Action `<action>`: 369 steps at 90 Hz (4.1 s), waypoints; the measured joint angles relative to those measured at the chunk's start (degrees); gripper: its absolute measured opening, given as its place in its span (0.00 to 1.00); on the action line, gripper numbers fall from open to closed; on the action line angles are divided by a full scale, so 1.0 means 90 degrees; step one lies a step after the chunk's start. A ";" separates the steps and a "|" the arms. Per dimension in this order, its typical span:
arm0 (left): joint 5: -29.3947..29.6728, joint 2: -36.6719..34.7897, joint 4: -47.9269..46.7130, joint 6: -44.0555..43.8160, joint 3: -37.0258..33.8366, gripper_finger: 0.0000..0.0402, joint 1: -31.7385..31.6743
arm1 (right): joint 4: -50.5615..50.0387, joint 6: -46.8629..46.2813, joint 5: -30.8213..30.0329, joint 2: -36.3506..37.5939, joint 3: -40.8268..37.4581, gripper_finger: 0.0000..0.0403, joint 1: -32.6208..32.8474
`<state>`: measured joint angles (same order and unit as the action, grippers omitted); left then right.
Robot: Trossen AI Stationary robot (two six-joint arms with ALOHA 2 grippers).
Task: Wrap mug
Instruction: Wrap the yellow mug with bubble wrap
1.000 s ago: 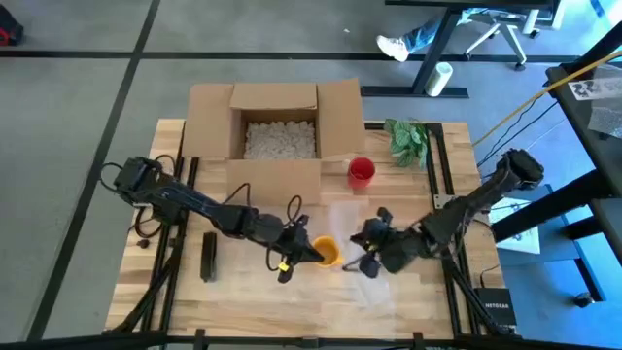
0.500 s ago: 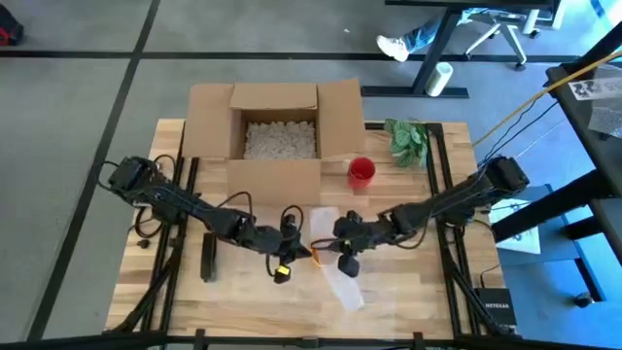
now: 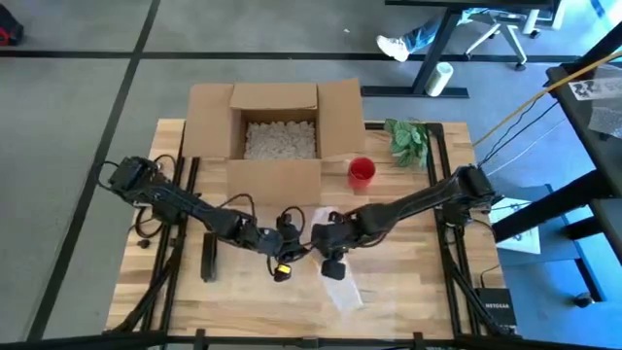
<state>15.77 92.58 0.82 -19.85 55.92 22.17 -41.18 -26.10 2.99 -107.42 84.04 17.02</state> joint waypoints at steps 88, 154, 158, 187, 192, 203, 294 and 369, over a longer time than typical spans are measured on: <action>0.1627 -0.0301 0.3828 -0.0636 -0.2961 0.00 0.0617 | -0.0219 0.0291 0.0970 -0.0895 0.0296 0.00 -0.0285; -0.0452 0.0510 0.5394 0.0049 -0.3245 0.00 -0.1101 | 0.0067 0.0939 0.1408 -0.0954 0.0636 0.00 -0.0304; -0.0468 0.0610 0.5569 0.0053 -0.3245 0.00 -0.1107 | 0.0072 0.0956 0.1410 -0.0954 0.0741 0.00 -0.0307; -0.0500 0.0894 0.6200 0.0444 -0.2944 0.00 -0.1100 | 0.0076 0.1068 0.1415 -0.0979 0.0927 0.00 -0.0304; -0.0500 0.0894 0.6192 0.0473 -0.2885 0.00 -0.1102 | 0.0069 0.1066 0.1417 -0.1002 0.0929 0.00 -0.0287; -0.0495 0.0894 0.6271 0.0566 -0.2800 0.00 -0.1102 | 0.0074 0.1047 0.1415 -0.1010 0.0929 0.00 -0.0263; -0.0927 0.0894 0.6841 0.0562 -0.2788 0.00 -0.0572 | -0.2128 0.0898 0.0415 -0.0990 0.2607 0.00 -0.0129; -0.0927 0.0891 0.7193 0.0380 -0.2786 0.00 -0.0088 | -0.1394 0.0422 -0.0538 -0.1007 0.2065 0.00 0.0240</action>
<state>7.42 100.60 65.56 -16.43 30.85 21.38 -53.72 -22.31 -1.85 -116.49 102.62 19.18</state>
